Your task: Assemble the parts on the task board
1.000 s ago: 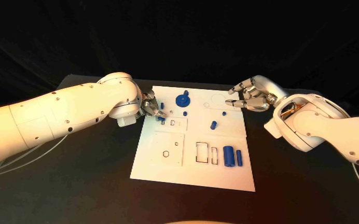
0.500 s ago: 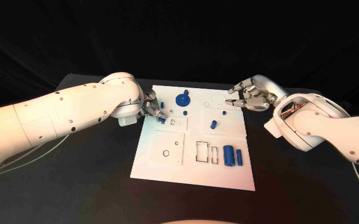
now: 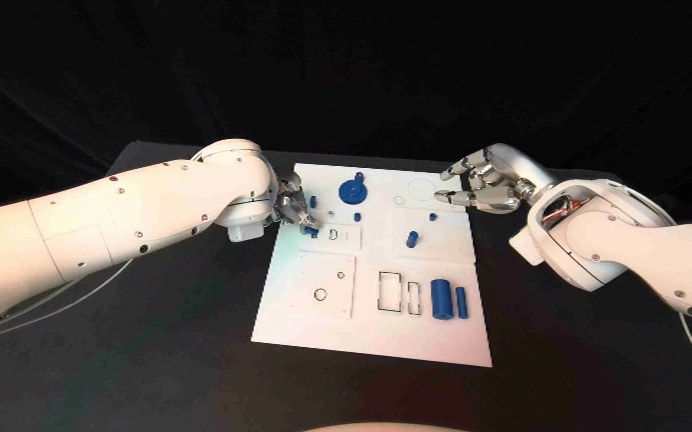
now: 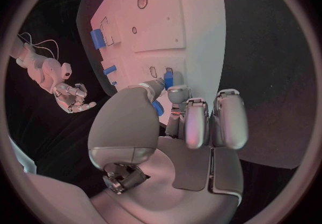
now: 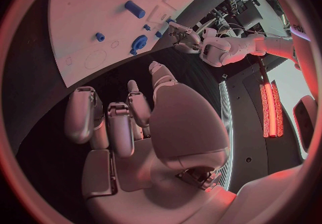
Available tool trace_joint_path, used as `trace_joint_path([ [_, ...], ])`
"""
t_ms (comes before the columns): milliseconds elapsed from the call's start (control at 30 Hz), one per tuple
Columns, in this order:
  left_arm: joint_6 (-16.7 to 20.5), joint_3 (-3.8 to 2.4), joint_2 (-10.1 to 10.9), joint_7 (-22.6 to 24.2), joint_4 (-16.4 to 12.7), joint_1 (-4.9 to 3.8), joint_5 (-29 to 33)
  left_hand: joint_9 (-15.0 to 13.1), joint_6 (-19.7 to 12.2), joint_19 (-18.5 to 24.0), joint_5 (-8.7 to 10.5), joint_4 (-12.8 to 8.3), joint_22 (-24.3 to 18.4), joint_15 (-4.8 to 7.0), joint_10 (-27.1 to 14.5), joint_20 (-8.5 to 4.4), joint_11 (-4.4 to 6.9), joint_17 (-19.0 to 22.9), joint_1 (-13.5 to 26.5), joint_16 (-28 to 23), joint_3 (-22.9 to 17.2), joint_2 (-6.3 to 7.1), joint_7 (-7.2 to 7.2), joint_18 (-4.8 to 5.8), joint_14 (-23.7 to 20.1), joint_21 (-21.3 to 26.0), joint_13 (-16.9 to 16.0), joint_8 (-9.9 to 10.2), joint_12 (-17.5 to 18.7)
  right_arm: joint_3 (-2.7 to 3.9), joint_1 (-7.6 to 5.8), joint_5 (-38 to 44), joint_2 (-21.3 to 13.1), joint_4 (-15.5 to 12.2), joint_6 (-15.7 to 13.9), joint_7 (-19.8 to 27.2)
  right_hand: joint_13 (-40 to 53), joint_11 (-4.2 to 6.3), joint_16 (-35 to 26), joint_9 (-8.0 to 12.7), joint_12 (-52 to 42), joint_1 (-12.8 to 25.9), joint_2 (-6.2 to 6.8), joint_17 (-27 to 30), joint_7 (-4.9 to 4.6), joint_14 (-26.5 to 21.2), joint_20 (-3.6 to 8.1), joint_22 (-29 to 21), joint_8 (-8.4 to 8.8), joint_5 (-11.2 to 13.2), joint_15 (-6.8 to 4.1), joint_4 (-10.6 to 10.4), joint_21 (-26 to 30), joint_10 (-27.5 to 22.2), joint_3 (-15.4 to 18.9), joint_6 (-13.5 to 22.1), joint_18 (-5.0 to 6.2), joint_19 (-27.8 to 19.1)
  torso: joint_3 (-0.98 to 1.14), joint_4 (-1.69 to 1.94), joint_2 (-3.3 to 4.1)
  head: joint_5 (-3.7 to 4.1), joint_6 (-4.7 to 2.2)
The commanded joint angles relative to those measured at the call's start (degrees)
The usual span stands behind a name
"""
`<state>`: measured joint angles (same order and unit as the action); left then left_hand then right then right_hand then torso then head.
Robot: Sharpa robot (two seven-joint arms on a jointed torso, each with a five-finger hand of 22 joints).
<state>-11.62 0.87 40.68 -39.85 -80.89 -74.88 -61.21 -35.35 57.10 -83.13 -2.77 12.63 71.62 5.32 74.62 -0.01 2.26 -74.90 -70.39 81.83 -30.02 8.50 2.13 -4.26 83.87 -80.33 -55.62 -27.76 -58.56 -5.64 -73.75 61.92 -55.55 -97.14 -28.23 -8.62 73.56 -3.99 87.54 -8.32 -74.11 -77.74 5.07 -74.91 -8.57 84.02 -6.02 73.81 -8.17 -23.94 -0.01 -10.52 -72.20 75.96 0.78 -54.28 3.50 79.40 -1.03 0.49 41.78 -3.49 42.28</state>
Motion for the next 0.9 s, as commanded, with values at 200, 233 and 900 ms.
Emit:
trace_joint_path([
  [200,-0.72,-0.01,-0.09,0.78,-0.25,0.01,-0.47,-0.08,-0.07,-0.22,-0.21,-7.75,0.13,0.24,0.45,0.05,0.00,-6.50,-0.43,-0.26,-7.22,0.27,-0.36,0.66,3.61,-0.23,-0.12,-0.33,0.28,0.00,0.05,0.14,0.06,0.02,0.77,0.12,-0.07,0.25,-0.27,0.10,-0.21,0.07,-0.26,-9.45,0.02,4.57,0.40,-0.05,-0.23,-0.42,-0.45,-0.05,0.29,0.11,0.31,-0.37,1.07,-0.01,0.00,-0.01,0.00,0.00,-0.03],
  [233,-0.40,-0.01,-0.10,0.87,-0.29,0.01,-0.25,-0.08,-0.07,-0.22,-0.21,-7.75,0.14,0.24,0.46,0.05,-0.01,-6.50,-0.43,-0.26,-7.23,0.27,-0.36,0.66,3.61,-0.24,-0.13,-0.33,0.27,0.00,0.05,0.14,0.06,0.02,0.76,0.13,-0.07,0.25,-0.27,0.10,-0.21,0.07,-0.26,-9.45,0.02,4.57,0.40,-0.05,-0.23,-0.42,-0.45,-0.05,0.29,0.11,0.31,-0.37,1.07,-0.01,0.01,-0.01,0.00,0.00,-0.04],
  [900,5.46,-0.06,0.18,2.22,-2.70,0.02,4.01,-0.20,0.20,-0.17,-0.20,-7.53,0.03,0.20,0.81,0.06,-0.06,-6.54,0.41,-0.25,-7.41,-0.04,-0.31,0.63,3.63,-0.18,-0.43,-0.45,-0.05,0.00,0.06,0.13,0.02,0.12,0.77,0.14,-0.07,0.25,-0.27,0.10,-0.21,0.07,-0.26,-9.45,0.02,4.57,0.40,-0.05,-0.23,-0.42,-0.45,-0.05,0.29,0.11,0.31,-0.37,1.07,-0.01,0.06,-0.02,0.02,0.34,-0.13],
])
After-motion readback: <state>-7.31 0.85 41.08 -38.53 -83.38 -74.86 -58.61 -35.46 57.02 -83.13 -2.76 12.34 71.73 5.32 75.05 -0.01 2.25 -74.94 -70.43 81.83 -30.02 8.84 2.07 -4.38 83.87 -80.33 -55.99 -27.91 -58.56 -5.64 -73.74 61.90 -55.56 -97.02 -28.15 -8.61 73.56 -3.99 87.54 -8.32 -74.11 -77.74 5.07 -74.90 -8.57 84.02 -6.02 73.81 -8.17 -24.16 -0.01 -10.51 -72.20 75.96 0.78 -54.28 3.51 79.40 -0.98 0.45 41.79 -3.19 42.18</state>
